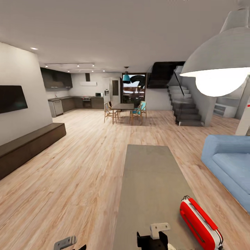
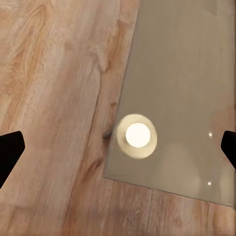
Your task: Turn on the radio receiver that's on the table in the living room.
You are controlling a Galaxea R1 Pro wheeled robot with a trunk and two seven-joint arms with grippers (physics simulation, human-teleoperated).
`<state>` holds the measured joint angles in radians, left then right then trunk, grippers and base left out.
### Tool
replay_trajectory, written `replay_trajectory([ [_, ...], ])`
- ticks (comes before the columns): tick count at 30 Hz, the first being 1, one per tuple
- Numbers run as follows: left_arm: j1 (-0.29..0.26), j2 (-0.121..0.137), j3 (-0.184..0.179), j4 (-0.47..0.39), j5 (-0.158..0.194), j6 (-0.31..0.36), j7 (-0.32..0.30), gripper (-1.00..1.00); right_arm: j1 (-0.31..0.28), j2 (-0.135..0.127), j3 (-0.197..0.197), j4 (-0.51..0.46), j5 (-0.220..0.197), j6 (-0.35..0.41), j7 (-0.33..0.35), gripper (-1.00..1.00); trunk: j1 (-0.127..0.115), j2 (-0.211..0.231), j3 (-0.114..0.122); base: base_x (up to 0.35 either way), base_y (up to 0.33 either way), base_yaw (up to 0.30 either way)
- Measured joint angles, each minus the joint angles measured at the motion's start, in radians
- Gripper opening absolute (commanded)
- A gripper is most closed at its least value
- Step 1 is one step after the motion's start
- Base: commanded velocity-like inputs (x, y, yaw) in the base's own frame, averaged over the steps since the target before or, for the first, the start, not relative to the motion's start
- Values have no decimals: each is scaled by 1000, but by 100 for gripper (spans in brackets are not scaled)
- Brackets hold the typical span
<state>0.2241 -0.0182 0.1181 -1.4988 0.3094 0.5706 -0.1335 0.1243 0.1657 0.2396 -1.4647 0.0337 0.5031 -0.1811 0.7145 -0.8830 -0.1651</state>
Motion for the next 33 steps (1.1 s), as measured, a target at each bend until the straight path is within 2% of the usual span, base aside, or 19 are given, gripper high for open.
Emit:
replay_trajectory([
  [13, 0, -1, -2, 2, -1, 0, 0, 100, 0, 0, 0, 2, -4, 0, 0, 100, 0, 0, 0, 0, 0, -281],
  [29, 0, 3, -4, -6, -1, 0, 2, 100, 0, 0, 0, -2, 13, 1, -13, 100, 0, 0, 0, 0, 0, -15],
  [33, 0, 4, -2, -6, -1, 1, 3, 100, 0, 0, -3, -3, 14, 0, -42, 100, 0, 0, 0, 0, 0, 0],
])
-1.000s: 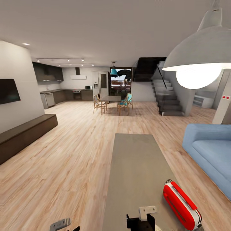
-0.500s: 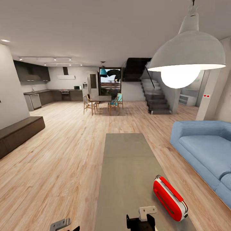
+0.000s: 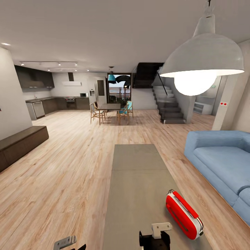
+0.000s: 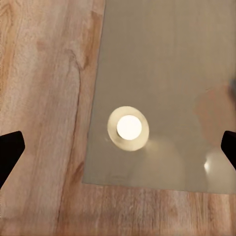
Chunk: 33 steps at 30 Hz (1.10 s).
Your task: Turn on the radio receiver that's on the table in the living room.
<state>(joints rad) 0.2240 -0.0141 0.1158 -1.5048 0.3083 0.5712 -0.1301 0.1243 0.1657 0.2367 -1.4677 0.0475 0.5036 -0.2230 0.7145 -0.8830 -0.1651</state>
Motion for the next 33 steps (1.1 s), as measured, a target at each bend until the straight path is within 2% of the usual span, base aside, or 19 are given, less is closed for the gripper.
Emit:
replay_trajectory([
  [2, 0, -1, 1, 0, -1, 0, 1, 100, 0, 0, -1, -2, 0, -1, -29, 100, 0, 0, 0, 0, 0, 0],
  [6, 0, 0, -1, 1, 0, 0, 0, 100, 0, 0, -2, -3, -4, -20, -131, 100, 0, 0, 0, 0, 0, 0],
  [9, 0, 1, -1, 1, 0, -1, -2, 100, 0, 0, -11, -4, -7, -22, -138, 100, 0, 0, 0, 0, -68, 0],
  [13, 0, 4, 1, 1, -1, -1, -2, 100, 0, 0, -43, -6, -8, -22, -139, 100, 0, 0, 0, 0, -207, 0],
  [33, 0, 3, 1, 2, 0, -1, -2, 100, 0, 0, -46, -6, -11, -22, -136, 100, 0, 0, 0, 0, -13, 0],
])
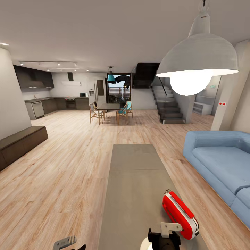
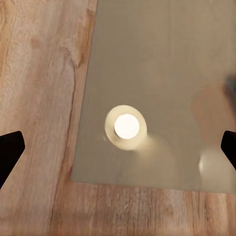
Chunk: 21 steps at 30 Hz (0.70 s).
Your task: Turn on the radio receiver that's on the table in the living room.
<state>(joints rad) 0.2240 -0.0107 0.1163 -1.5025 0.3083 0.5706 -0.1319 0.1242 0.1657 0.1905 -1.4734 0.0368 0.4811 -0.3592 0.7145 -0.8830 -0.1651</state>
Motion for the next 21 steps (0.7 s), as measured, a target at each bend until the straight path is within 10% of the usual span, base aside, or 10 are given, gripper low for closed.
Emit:
replay_trajectory([
  [21, 0, 0, -1, 1, 0, 0, 0, 100, 0, 0, 1, 1, -1, 1, 0, 100, 0, 0, 0, 0, -74, 0],
])
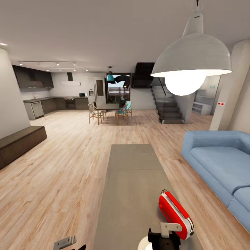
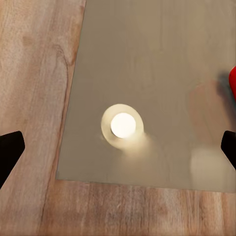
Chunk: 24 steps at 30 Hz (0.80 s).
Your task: Turn on the radio receiver that's on the table in the living room.
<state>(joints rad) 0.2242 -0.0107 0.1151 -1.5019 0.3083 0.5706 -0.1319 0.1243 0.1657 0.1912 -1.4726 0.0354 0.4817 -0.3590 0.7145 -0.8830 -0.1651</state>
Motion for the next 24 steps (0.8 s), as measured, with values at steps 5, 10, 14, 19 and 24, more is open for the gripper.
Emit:
replay_trajectory([
  [5, 0, 0, 0, 0, 0, 0, 0, 100, 0, 0, 0, 0, 0, -1, 2, 100, 0, 0, 0, 0, 0, 0],
  [10, 0, 0, 0, 1, 0, 0, 0, 100, 0, 0, 1, 0, 0, -1, 3, 100, 0, 0, 0, 0, 0, 0],
  [14, 0, 0, 0, 0, 0, 0, 0, 100, 0, 0, 1, 0, -2, -2, 3, 100, 0, 0, 0, 0, 0, 0],
  [19, 0, 0, 0, 0, 0, 0, 0, 100, 0, 0, 1, 0, -16, -2, 4, 100, 0, 0, 2, 0, 0, 0],
  [24, 0, 0, 0, 0, 0, 0, 0, 100, 0, 0, 1, 1, -32, -2, 4, 100, 0, 0, 7, 0, 0, 0],
])
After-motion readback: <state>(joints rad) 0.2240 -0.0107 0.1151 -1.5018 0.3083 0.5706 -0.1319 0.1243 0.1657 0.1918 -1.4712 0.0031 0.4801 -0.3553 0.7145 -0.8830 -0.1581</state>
